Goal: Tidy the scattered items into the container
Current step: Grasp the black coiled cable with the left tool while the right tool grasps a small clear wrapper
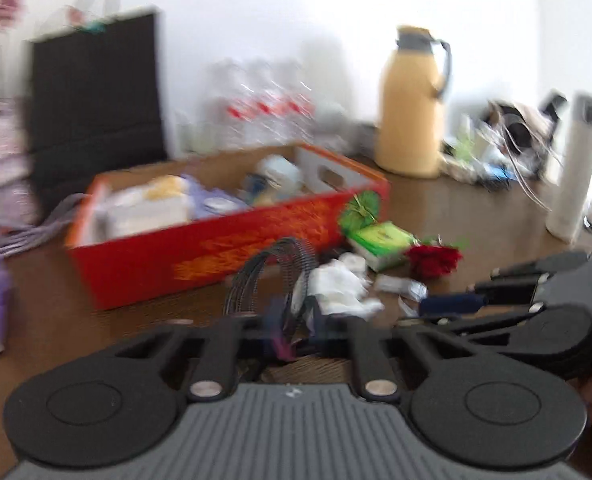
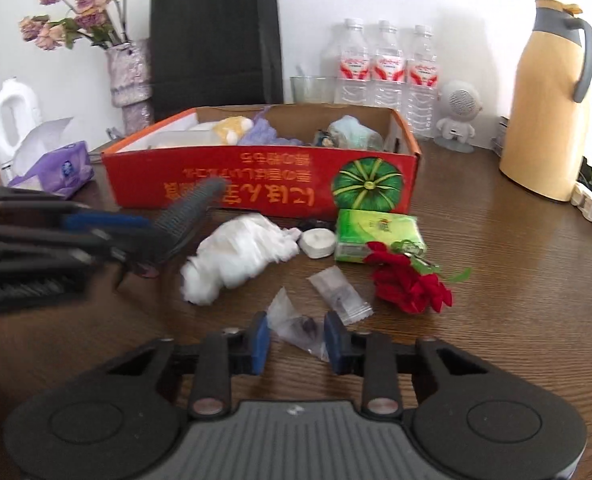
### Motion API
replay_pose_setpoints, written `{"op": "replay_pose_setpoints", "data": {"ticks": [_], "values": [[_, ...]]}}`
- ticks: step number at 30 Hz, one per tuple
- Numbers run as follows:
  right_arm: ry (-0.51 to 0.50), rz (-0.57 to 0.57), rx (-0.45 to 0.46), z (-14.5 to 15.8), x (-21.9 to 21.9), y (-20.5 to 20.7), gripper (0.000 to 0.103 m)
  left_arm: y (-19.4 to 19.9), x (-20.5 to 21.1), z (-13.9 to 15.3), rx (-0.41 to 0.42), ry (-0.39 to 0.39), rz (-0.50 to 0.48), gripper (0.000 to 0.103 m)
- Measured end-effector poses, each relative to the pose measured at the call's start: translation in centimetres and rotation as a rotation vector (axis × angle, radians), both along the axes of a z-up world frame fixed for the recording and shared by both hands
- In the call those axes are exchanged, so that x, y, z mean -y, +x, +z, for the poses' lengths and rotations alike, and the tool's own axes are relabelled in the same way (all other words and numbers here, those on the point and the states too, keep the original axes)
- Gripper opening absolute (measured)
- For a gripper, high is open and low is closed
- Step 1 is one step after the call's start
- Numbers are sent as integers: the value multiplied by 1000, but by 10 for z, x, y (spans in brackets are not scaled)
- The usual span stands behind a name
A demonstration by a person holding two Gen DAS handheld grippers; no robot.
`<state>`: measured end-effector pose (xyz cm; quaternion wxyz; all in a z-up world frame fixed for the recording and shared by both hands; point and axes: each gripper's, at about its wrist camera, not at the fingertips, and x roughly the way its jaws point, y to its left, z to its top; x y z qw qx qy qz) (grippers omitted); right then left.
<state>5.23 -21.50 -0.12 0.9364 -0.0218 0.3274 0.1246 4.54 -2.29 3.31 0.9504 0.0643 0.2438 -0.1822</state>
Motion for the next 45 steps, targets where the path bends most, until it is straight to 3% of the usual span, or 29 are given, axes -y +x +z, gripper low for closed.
{"op": "replay_pose_setpoints", "data": {"ticks": [2, 3, 6, 9, 11, 12, 13, 14, 15, 16, 18, 20, 22, 23, 25, 27, 29, 33, 35, 36, 40, 43, 45], "values": [[0, 31, 16, 5, -3, -9, 16, -23, -7, 7, -5, -3, 72, 6], [7, 61, 31, 10, -5, -17, 4, -33, -10, 6, -24, -2, 94, 6], [28, 140, 51, 20, -13, -44, 6, -68, -7, -3, -47, 51, 114, 8], [59, 184, 9, 19, -17, -65, 9, -88, -9, -11, -101, 4, 74, 16], [68, 190, 9, 18, -15, -78, 13, -99, -17, -9, -111, -2, 26, 36], [65, 187, 15, 20, -13, -85, 16, -104, -24, -4, -97, -6, 5, 41], [66, 182, 21, 22, -8, -90, 20, -108, -31, 1, -83, -15, -16, 55], [73, 178, 23, 23, -3, -95, 31, -111, -38, 4, -81, -20, -47, 77], [83, 177, 21, 25, 3, -99, 42, -110, -44, 5, -88, -18, -99, 88], [98, 179, 16, 25, 7, -101, 46, -109, -46, 4, -90, -2, -146, 93], [133, 180, -15, 22, 13, -96, 49, -101, -45, -2, -104, 69, -215, 90], [140, 132, -66, 17, 11, -85, 48, -84, -38, -13, -189, 129, -208, 65], [126, 102, -79, 14, 2, -74, 49, -67, -40, -22, -260, 132, -188, 53], [122, 103, -72, 13, -2, -71, 48, -63, -42, -24, -281, 126, -178, 41], [102, 108, -58, 13, -11, -66, 48, -62, -39, -22, -287, 120, -112, 28], [50, 120, -31, 11, -20, -65, 48, -65, -36, -21, -308, 60, -54, 33], [21, 123, -12, 10, -23, -65, 47, -70, -33, -23, -298, 33, -64, 43], [-17, 92, -34, 7, -25, -61, 35, -71, -33, -24, -285, 29, 17, 45], [-32, 88, -26, 7, -27, -62, 30, -69, -31, -27, -258, 50, 40, 26], [-37, 99, -19, 6, -28, -63, 14, -70, -28, -29, -235, 59, 51, 25], [-82, 140, 8, 5, -36, -69, 12, -76, -26, -32, -183, 51, 99, 22], [-42, 113, 47, 10, -34, -73, 11, -87, -28, -17, -59, 15, 178, 21], [-12, 98, 128, 24, -33, -80, 11, -98, -27, 4, 92, -9, 239, 21]]}}
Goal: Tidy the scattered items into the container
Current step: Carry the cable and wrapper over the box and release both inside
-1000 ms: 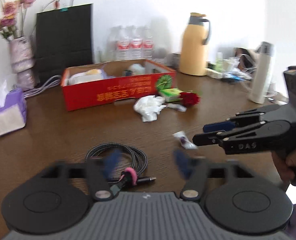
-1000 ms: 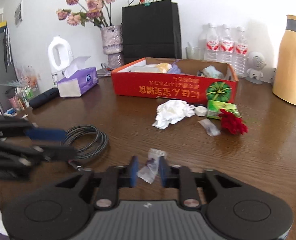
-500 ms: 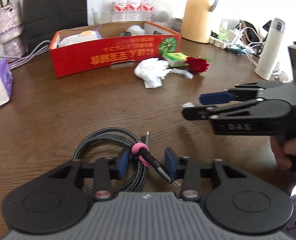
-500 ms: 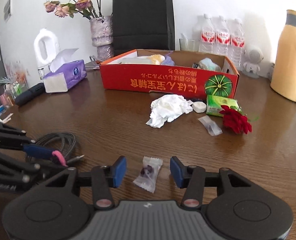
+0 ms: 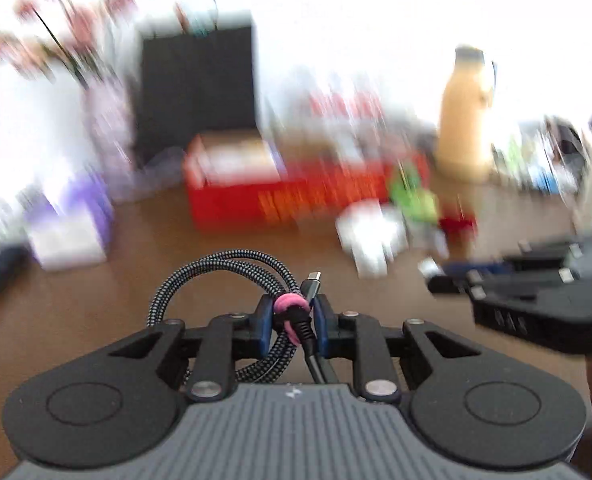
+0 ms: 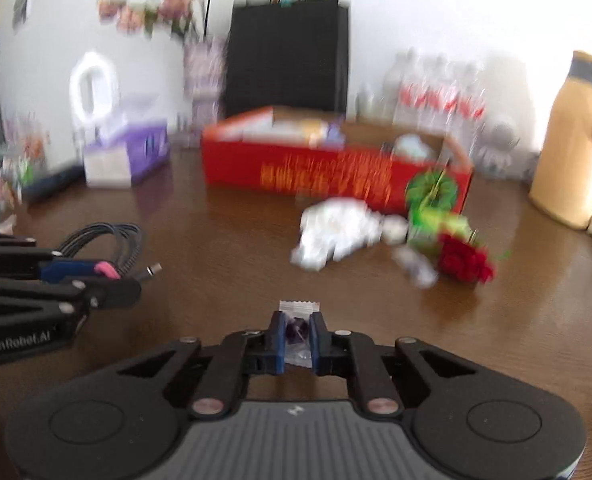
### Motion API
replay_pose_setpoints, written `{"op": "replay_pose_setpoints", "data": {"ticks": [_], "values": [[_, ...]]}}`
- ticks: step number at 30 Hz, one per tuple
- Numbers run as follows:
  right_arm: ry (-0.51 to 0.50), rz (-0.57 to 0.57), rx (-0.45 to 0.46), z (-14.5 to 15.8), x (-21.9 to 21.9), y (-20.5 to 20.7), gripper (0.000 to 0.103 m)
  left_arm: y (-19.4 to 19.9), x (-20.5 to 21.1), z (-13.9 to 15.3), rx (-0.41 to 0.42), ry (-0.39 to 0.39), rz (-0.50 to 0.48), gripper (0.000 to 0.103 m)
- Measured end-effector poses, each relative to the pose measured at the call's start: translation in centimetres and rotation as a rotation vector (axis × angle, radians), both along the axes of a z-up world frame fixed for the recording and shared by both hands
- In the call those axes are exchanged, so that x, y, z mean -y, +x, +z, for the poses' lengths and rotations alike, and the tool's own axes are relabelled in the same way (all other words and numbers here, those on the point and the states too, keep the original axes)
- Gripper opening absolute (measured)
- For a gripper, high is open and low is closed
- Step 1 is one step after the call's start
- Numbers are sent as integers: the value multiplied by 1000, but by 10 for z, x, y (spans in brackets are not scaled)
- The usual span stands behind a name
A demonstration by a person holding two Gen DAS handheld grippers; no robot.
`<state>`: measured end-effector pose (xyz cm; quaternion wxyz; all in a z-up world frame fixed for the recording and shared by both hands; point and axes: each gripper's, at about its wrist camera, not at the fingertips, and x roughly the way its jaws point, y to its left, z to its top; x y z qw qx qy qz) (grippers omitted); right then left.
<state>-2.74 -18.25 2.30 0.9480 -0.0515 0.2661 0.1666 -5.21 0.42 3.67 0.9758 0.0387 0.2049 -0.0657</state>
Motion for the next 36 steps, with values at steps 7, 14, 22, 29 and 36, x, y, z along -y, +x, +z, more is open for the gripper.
{"op": "replay_pose_setpoints", "data": {"ticks": [7, 14, 22, 29, 36], "values": [[107, -83, 341, 70, 10, -23, 11, -29, 19, 48, 436, -78, 146, 22], [184, -66, 602, 70, 23, -94, 11, -92, 45, 23, 519, -52, 182, 22], [196, -124, 635, 55, 17, -123, 11, -98, 51, 32, 517, -69, 138, 23], [188, -175, 688, 90, 25, -22, 11, 29, 54, 79, 624, -56, 111, 23], [115, -219, 547, 148, 31, 157, 11, 183, 63, 125, 490, -48, 67, 20]]}}
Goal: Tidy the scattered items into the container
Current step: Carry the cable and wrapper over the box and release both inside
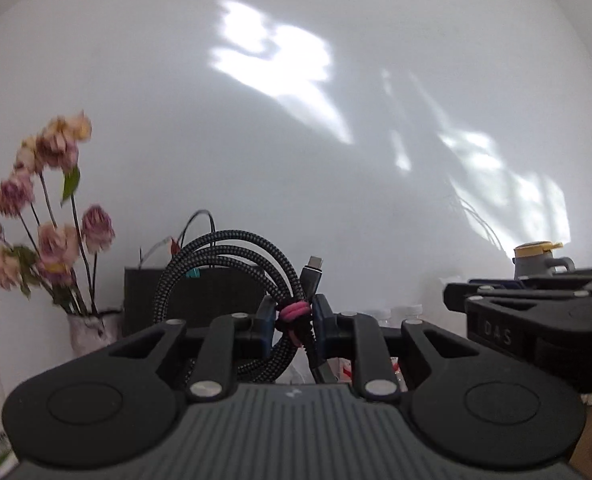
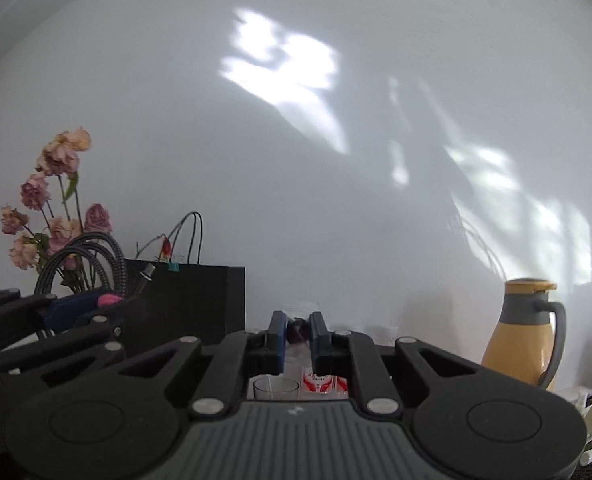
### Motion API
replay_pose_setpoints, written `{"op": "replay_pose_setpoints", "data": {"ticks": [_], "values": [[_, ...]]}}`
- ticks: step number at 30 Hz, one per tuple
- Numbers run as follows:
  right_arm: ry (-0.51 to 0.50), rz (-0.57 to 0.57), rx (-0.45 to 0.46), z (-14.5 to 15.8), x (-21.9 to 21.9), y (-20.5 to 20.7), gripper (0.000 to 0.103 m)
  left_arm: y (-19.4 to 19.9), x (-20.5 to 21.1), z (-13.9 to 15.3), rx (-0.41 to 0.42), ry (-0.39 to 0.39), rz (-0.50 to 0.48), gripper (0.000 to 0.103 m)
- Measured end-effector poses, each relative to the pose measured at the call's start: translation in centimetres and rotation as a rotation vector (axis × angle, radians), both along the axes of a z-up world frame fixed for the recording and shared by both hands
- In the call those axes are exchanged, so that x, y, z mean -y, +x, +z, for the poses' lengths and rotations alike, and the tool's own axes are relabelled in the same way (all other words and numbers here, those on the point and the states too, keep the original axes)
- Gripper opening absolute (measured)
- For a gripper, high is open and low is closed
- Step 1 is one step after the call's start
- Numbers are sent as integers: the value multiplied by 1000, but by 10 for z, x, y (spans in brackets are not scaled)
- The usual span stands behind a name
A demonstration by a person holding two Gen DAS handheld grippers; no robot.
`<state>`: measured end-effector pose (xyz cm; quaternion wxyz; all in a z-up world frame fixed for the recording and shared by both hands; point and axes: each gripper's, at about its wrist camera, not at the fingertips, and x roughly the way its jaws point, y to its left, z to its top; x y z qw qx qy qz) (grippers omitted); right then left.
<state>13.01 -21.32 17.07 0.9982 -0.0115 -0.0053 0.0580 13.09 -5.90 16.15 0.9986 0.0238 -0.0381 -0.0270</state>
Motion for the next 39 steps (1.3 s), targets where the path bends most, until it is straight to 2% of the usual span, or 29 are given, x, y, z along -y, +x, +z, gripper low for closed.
{"op": "replay_pose_setpoints", "data": {"ticks": [2, 3, 4, 5, 6, 7, 8, 10, 13, 14, 16, 17, 18, 21, 23, 24, 27, 29, 31, 32, 33, 34, 35, 36, 37, 38, 39], "values": [[-33, -36, -133, 2, 4, 29, 11, 23, 0, 4, -113, 8, -30, 20], [-60, -30, -257, 2, 6, 51, 11, 42, 1, 8, -228, 21, -32, 20], [-81, -14, -418, 1, 10, 77, 11, 65, 2, 9, -390, 29, -41, 20], [-67, 37, -571, -3, 16, 103, 11, 89, -3, 5, -546, -21, -78, 20], [-35, 98, -695, -9, 24, 126, 11, 111, -8, -4, -669, -89, -144, 20], [-24, 124, -796, -17, 28, 148, 11, 132, -9, -16, -768, -115, -179, 20], [-38, 113, -864, -26, 30, 166, 11, 148, -8, -30, -834, -102, -167, 20], [-85, 93, -958, -46, 28, 194, 11, 174, -3, -58, -908, -58, -119, 20], [-97, 90, -1042, -74, 24, 222, 11, 205, -4, -88, -1002, -85, -136, 22], [-106, 79, -1057, -82, 21, 229, 12, 211, -3, -93, -1014, -81, -137, 33], [-113, 44, -1081, -96, 20, 240, 23, 220, -2, -97, -1006, -74, -134, 44], [-107, 36, -1091, -100, 20, 245, 35, 224, -3, -95, -1002, -78, -126, 45], [-92, 31, -1093, -102, 22, 247, 43, 227, -6, -93, -1001, -94, -128, 47], [-60, 28, -1079, -99, 28, 249, 44, 227, -18, -75, -974, -146, -126, 59], [-38, 24, -1067, -94, 32, 247, 47, 224, -26, -61, -958, -156, -107, 71], [-30, 26, -1065, -90, 32, 245, 50, 223, -29, -56, -957, -154, -97, 73], [-15, 40, -1054, -79, 29, 236, 52, 213, -38, -45, -965, -124, -51, 81], [-1, 58, -1041, -72, 26, 227, 57, 201, -46, -40, -963, -107, -7, 88], [-8, 66, -1001, -63, 21, 212, 59, 178, -57, -31, -864, -84, 58, 91], [-16, 67, -943, -56, 18, 199, 59, 158, -56, -24, -750, -64, 89, 95], [-29, 69, -844, -48, 14, 182, 61, 134, -55, -21, -599, -41, 101, 101], [-42, 72, -709, -42, 10, 161, 63, 108, -54, -22, -436, -19, 101, 103], [-49, 78, -551, -39, 7, 137, 71, 84, -54, -24, -297, -5, 93, 103], [-45, 91, -393, -39, 5, 112, 81, 67, -53, -26, -223, -2, 91, 103], [-33, 107, -265, -42, 4, 91, 87, 55, -53, -28, -196, -6, 92, 103], [-22, 117, -189, -45, 3, 76, 91, 47, -53, -29, -185, -23, 95, 103], [-19, 121, -161, -46, 1, 68, 91, 40, -54, -29, -176, -38, 97, 103]]}}
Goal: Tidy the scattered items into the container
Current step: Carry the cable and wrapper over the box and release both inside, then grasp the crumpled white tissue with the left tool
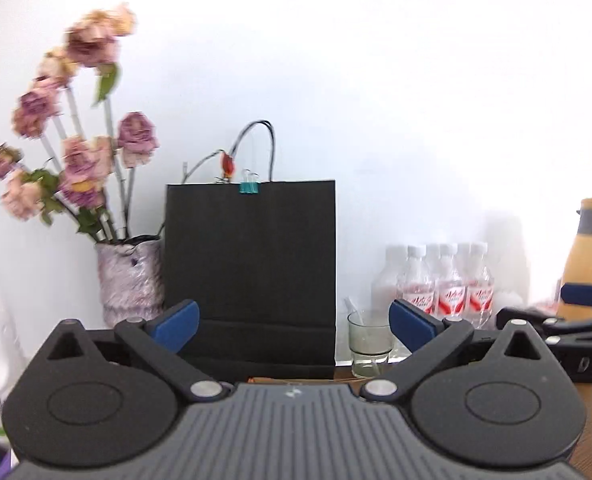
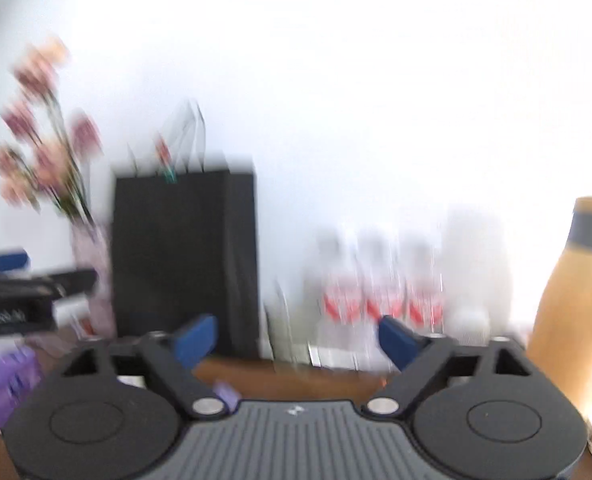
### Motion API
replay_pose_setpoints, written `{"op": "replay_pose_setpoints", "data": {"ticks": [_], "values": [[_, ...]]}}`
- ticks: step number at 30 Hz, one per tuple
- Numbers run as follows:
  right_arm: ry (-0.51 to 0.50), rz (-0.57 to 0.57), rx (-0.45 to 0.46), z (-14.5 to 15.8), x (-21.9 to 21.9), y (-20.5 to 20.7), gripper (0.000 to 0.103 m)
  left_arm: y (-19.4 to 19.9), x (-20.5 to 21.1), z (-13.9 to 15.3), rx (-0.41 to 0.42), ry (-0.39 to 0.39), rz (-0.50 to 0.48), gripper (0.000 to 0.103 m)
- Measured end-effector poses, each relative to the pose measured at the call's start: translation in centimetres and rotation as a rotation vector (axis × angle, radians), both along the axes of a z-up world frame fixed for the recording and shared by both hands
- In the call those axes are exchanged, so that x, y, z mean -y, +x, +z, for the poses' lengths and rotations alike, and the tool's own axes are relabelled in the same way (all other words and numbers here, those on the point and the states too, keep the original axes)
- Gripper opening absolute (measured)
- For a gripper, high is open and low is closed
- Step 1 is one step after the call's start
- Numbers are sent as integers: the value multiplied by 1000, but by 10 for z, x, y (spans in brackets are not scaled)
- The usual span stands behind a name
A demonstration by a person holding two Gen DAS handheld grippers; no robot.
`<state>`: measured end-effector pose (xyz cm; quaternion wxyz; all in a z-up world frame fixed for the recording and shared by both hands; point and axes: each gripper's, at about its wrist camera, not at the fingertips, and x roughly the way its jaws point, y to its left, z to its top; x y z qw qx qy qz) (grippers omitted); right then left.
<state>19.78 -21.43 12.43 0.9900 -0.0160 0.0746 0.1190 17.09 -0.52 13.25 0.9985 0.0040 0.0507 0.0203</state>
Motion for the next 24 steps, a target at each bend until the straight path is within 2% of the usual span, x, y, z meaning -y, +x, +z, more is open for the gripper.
{"op": "replay_pose_setpoints", "data": {"ticks": [7, 9, 11, 13, 15, 16, 17, 19, 21, 24], "values": [[-9, -16, 0, 7, -15, -40, 91, -43, 2, 5, 13, 21, 21, 103], [15, -78, -88, 3, -12, -62, 91, -89, -1, -6, 8, 50, -15, 103], [50, -130, -211, -12, -3, -104, 90, -154, -1, -28, -8, 31, -61, 103], [113, -93, -230, -36, 11, -169, 90, -217, -2, -58, -52, -46, -68, 103], [145, -81, -205, -61, 19, -231, 91, -256, 2, -90, -135, -91, -103, 103], [133, -76, -212, -72, 21, -251, 91, -260, 6, -101, -206, -68, -138, 103], [108, -76, -241, -81, 22, -261, 85, -257, 11, -108, -254, -22, -164, 103], [88, -85, -300, -92, 23, -260, 70, -241, 19, -112, -263, 51, -181, 103], [92, -84, -326, -95, 27, -248, 53, -209, 23, -108, -270, 48, -239, 103], [92, -109, -335, -93, 34, -226, 47, -141, 38, -109, -397, 10, -320, 103]]}}
